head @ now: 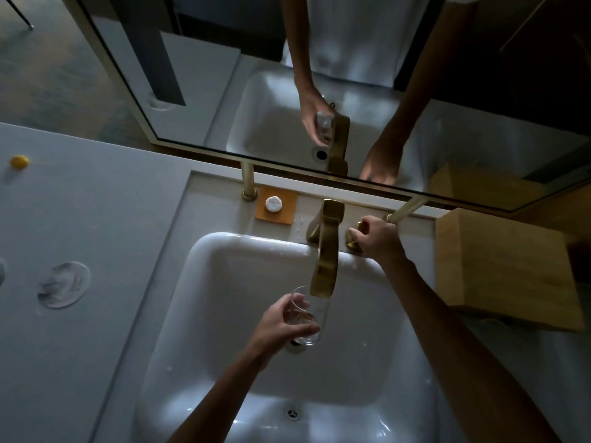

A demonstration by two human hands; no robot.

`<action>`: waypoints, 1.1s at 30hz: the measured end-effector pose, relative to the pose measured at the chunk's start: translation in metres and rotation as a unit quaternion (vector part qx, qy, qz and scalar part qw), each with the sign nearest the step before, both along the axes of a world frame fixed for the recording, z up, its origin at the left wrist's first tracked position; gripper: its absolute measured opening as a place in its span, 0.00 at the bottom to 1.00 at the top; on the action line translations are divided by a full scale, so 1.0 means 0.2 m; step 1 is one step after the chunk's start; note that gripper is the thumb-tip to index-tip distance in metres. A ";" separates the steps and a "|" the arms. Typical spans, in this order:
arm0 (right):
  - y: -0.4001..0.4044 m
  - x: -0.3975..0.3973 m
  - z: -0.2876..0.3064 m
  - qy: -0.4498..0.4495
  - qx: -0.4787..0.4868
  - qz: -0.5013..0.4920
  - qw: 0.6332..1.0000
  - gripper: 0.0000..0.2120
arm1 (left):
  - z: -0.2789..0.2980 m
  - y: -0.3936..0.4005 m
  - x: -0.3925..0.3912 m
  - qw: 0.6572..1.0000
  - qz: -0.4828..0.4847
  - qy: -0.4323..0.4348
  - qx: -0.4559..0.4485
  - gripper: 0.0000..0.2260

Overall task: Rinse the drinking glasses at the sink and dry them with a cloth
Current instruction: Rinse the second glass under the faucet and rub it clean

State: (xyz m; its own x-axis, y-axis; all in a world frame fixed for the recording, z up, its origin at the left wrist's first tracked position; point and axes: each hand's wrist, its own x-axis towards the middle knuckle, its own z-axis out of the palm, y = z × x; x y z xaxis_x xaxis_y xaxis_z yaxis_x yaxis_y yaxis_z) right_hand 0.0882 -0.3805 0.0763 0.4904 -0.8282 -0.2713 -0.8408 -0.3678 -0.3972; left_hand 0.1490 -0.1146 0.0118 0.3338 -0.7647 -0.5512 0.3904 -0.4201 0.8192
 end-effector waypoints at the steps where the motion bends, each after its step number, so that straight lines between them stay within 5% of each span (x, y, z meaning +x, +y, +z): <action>1: 0.00 0.02 -0.01 0.009 -0.013 -0.006 1.000 0.18 | 0.00 -0.01 0.00 1.000 -0.004 -0.003 0.002 0.33; 26: -0.13 -0.09 -0.07 0.098 -0.022 0.198 0.975 0.17 | 0.00 -0.04 0.01 1.000 -0.022 -0.006 0.007 0.31; 33: -0.10 -0.12 -0.08 0.058 -0.011 0.163 0.985 0.23 | 0.00 -0.04 0.01 1.000 -0.025 -0.010 0.003 0.30</action>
State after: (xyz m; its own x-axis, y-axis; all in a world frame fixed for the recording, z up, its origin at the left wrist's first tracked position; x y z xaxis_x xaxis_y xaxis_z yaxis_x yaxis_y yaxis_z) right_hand 0.0635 -0.3998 0.0600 0.6978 -0.6388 -0.3240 -0.7161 -0.6329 -0.2942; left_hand 0.1510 -0.1231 0.0120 0.3062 -0.7774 -0.5494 0.3532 -0.4431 0.8239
